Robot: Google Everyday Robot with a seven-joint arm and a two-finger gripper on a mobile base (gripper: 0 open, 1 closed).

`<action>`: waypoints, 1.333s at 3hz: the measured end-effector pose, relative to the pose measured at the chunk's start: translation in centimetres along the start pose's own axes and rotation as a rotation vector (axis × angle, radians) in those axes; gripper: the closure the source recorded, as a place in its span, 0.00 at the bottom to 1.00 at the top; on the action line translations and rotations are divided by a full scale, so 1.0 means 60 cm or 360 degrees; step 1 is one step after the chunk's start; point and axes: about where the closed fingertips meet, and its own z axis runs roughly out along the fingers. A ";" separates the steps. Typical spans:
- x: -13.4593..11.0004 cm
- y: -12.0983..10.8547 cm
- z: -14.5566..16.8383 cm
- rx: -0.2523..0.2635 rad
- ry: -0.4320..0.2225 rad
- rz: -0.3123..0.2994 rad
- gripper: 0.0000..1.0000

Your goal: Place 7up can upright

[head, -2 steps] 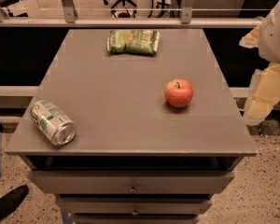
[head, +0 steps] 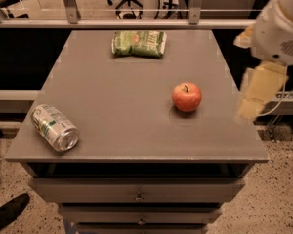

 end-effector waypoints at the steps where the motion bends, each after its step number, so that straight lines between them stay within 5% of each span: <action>1: -0.120 -0.005 0.026 -0.0068 -0.0097 -0.0043 0.00; 3: -0.393 0.032 0.104 -0.0281 -0.0146 0.0040 0.00; 4: -0.468 0.067 0.156 -0.0351 -0.0112 0.0142 0.00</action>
Offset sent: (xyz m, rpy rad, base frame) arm 0.0593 0.2552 0.0061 0.1436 0.1816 0.0468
